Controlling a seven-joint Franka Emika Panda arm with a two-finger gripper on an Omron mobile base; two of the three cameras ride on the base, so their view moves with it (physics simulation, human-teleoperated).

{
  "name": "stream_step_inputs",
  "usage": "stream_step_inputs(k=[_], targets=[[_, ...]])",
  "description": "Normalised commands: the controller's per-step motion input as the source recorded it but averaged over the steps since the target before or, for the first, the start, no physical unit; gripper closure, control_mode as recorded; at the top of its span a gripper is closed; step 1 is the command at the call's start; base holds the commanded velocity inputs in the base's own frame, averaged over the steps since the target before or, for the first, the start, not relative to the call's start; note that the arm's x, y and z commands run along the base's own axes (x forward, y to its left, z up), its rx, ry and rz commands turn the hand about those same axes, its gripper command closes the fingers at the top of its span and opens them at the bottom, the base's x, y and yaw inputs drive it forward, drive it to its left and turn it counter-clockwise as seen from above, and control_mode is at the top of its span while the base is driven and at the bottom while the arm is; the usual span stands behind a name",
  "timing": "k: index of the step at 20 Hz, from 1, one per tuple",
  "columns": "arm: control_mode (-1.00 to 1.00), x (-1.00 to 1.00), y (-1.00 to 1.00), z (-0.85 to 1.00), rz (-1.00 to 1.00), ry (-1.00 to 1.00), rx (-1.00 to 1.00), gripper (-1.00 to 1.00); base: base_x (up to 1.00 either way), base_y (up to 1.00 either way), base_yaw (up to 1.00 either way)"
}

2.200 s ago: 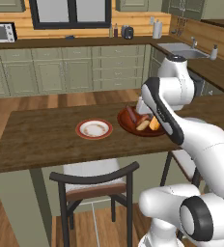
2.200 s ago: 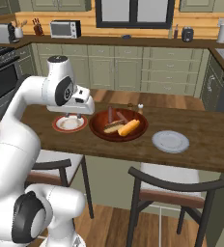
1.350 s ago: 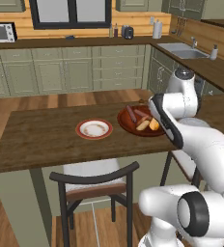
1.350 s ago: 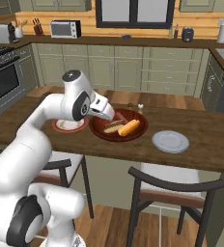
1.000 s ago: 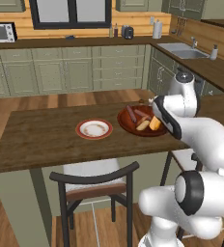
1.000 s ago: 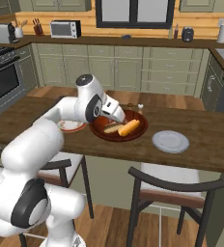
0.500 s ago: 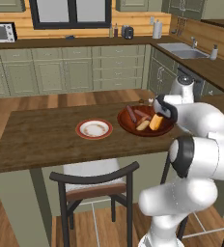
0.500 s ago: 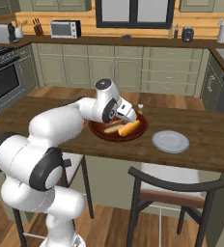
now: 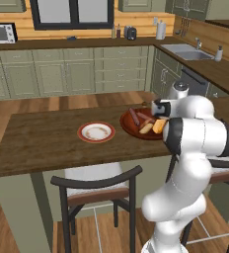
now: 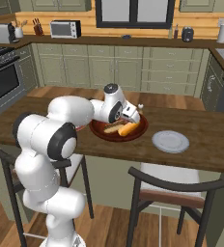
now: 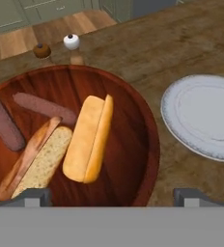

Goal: Place one bun and one sausage from the bowl on each plate.

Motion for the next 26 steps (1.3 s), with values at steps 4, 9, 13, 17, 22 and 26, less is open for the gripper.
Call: stream_step_inputs(k=[4, 9, 13, 17, 22, 26], targets=[[-1.0, 0.44, 0.0, -0.22, 0.0, 0.0, 0.0, -1.0, 0.0, 0.0, 0.0], [-1.0, 0.4, -0.01, -0.17, 0.0, 0.02, 0.0, -1.0, 0.0, 0.0, 0.0], [-1.0, 0.3, -0.05, -0.14, 0.0, 0.04, 0.0, -1.0, 0.0, 0.0, 0.0], [-1.0, 0.24, -0.06, -0.16, 0.0, 0.03, 0.0, -1.0, 0.0, 0.0, 0.0], [-1.0, 0.2, -0.08, -0.22, 0.0, 0.04, 0.01, -1.0, 0.0, 0.0, 0.0], [-1.0, 0.15, -0.06, -0.16, 0.0, 0.03, 0.0, -1.0, 0.0, 0.0, 0.0]])
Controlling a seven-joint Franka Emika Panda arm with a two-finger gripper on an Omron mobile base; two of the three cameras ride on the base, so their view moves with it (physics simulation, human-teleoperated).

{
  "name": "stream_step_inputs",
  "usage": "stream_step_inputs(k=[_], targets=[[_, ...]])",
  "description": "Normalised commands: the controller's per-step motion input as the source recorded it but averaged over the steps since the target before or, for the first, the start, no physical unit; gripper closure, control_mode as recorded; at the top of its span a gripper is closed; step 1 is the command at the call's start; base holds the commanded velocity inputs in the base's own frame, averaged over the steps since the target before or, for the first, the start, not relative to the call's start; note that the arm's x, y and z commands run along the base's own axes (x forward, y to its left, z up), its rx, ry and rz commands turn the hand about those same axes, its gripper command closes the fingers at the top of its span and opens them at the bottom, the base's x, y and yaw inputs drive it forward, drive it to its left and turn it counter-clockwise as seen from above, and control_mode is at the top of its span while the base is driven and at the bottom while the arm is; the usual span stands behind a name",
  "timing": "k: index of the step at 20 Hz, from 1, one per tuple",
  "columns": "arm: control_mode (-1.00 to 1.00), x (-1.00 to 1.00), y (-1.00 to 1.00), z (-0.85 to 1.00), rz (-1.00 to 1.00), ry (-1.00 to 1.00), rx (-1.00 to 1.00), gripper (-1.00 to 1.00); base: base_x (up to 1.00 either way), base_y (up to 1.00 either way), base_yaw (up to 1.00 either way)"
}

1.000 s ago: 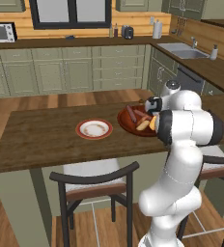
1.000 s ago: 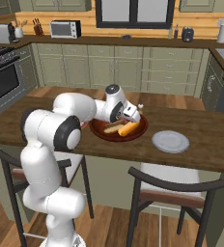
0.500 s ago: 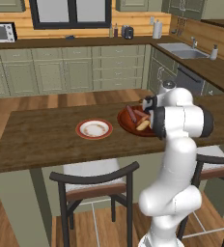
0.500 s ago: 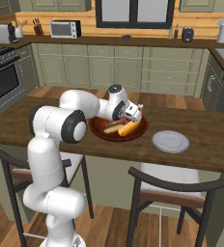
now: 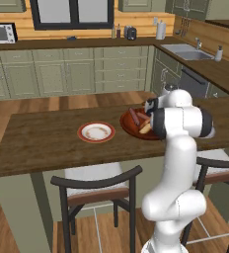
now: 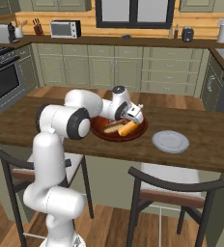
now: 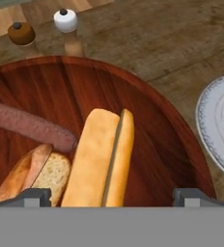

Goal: Place one bun and one sausage from the bowl on each plate.

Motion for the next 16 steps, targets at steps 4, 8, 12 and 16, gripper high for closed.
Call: stream_step_inputs(k=[4, 8, 12, 16], targets=[[-1.0, 0.11, -0.08, -0.17, 0.0, 0.02, 0.01, -1.0, 0.0, 0.0, 0.0], [-1.0, 0.09, -0.08, -0.19, 0.0, 0.02, 0.02, -1.0, 0.0, 0.0, 0.0], [-1.0, 0.15, -0.08, -0.23, 0.0, 0.02, 0.02, -1.0, 0.0, 0.0, 0.0], [-1.0, 0.19, -0.07, -0.22, 0.0, 0.02, 0.01, -1.0, 0.0, 0.0, 0.0]])
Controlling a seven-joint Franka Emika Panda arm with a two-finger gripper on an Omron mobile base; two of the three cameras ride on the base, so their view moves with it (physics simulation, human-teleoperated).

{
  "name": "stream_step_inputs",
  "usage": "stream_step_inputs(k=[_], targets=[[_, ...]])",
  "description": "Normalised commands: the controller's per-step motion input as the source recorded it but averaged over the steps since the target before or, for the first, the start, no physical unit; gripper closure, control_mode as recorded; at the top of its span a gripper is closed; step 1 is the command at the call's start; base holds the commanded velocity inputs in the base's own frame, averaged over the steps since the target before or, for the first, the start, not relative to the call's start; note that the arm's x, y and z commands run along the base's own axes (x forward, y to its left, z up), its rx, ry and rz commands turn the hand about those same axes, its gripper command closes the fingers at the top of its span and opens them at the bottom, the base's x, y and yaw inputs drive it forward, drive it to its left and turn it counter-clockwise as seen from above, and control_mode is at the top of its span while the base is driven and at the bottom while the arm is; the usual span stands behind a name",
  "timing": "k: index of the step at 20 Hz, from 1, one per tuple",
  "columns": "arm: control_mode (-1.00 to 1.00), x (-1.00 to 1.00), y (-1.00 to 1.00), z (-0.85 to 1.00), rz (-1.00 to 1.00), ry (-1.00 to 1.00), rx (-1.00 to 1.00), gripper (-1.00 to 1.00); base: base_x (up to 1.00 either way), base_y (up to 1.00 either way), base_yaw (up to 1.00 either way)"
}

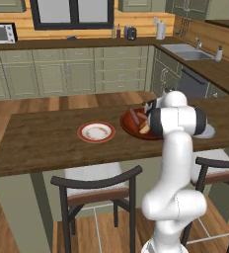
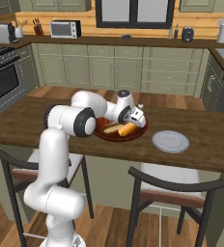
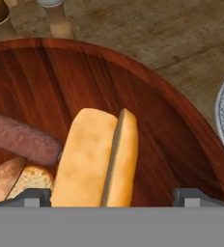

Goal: Place one bun and one sausage from the bowl on each plate.

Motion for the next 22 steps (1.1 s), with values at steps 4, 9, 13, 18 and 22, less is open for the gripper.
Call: stream_step_inputs(k=[4, 9, 13, 18, 22], targets=[[-1.0, 0.14, -0.01, -0.12, 0.0, 0.01, 0.0, -1.0, 0.0, 0.0, 0.0], [-1.0, 0.03, 0.0, -0.01, 0.0, 0.0, 0.0, 1.0, 0.0, 0.0, 0.0], [-1.0, 0.0, 0.0, 0.0, 0.0, 0.0, 0.0, 1.0, 0.0, 0.0, 0.0], [-1.0, 0.0, 0.0, 0.0, 0.0, 0.0, 0.0, 1.0, 0.0, 0.0, 0.0], [-1.0, 0.0, 0.0, 0.0, 0.0, 0.0, 0.0, 1.0, 0.0, 0.0, 0.0]])
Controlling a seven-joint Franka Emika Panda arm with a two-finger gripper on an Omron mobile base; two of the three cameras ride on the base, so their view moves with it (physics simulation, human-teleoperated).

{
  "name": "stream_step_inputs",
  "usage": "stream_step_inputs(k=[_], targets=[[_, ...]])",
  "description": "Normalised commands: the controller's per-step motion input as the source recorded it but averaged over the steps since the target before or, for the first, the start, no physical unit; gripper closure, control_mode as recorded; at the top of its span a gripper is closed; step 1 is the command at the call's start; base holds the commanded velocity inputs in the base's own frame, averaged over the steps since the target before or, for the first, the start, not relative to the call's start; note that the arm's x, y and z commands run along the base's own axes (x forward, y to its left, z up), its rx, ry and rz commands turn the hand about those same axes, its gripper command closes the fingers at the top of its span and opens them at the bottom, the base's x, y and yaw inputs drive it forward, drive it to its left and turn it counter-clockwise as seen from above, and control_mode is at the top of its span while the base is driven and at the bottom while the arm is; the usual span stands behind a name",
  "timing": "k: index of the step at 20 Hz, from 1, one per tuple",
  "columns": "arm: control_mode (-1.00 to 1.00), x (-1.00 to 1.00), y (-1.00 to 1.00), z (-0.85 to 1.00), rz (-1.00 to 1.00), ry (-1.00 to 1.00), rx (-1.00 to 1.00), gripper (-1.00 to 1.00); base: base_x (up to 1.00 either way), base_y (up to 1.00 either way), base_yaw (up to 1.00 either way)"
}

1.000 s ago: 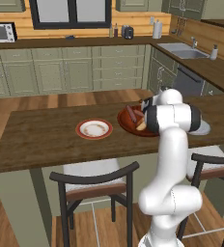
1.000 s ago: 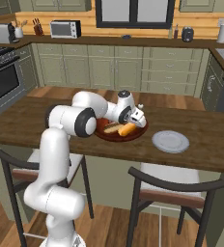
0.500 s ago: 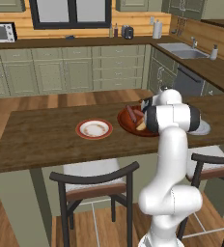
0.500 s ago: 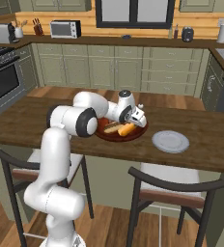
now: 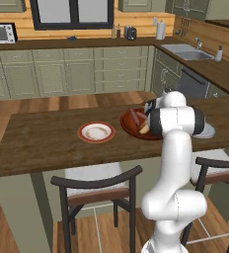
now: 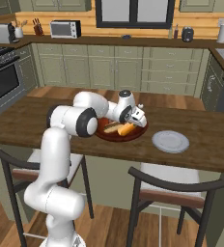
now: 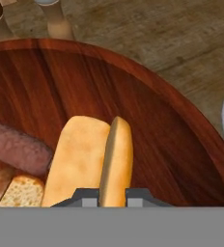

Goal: Place one bun and one sausage from the bowl on each plate.

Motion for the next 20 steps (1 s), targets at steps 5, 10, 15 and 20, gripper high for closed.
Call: stream_step_inputs(k=[5, 10, 15, 20], targets=[[-1.0, -0.24, 0.0, 0.1, -0.01, 0.0, 0.0, 1.0, 0.0, 0.0, 0.0], [-1.0, -0.31, 0.0, 0.27, -0.01, 0.0, 0.0, 1.0, 0.0, 0.0, 0.0], [-1.0, -0.14, 0.0, 0.37, -0.01, 0.0, -0.01, 1.0, 0.0, 0.0, 0.0], [-1.0, -0.1, -0.01, 0.38, -0.04, -0.04, -0.01, 1.0, 0.0, 0.0, 0.0]])
